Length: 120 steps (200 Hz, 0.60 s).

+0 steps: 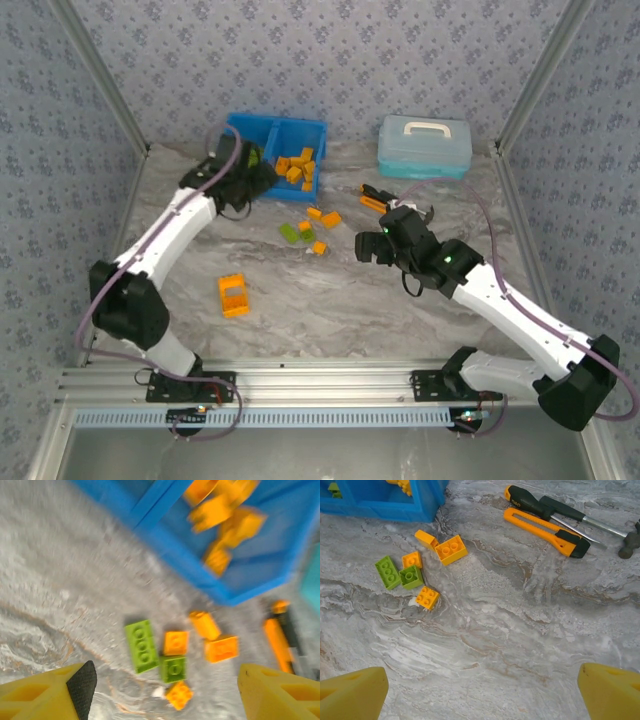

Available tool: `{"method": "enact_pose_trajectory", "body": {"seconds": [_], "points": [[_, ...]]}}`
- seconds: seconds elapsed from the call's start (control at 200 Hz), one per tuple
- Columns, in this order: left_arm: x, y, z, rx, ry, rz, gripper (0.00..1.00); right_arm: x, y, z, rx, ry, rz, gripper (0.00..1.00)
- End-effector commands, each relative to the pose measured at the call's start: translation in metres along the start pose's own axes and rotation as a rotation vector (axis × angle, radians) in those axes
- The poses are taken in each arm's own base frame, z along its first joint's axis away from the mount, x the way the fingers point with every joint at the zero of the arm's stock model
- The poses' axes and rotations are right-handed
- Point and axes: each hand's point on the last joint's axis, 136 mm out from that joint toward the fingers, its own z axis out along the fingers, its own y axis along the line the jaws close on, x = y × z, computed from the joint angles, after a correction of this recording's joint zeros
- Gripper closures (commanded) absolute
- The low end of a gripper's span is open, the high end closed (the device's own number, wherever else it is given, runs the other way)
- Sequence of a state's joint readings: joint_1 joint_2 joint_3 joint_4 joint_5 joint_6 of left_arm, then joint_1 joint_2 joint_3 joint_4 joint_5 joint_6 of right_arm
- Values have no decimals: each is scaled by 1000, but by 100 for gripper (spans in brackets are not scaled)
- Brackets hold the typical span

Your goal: Sort the legos into containers by color

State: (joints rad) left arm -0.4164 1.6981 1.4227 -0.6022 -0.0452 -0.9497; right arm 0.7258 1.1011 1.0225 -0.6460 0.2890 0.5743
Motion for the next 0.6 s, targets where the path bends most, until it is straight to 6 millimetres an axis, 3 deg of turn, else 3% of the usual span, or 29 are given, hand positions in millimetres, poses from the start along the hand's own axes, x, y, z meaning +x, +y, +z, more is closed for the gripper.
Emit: {"method": "enact_pose_trajectory", "body": {"seconds": [0.0,0.14,0.32,0.595], "points": [[13,-3,24,-25,22,-21,23,7,2,5,-28,7,43,0],[34,8,60,-69,90,-25,22,13,2,10,-22,36,46,0],[45,7,94,-88,142,-40,19,14,2,8,-22,38,43,0],[53,28,112,-217,160,-27,23,16,-1,7,-11,43,63,0]]}}
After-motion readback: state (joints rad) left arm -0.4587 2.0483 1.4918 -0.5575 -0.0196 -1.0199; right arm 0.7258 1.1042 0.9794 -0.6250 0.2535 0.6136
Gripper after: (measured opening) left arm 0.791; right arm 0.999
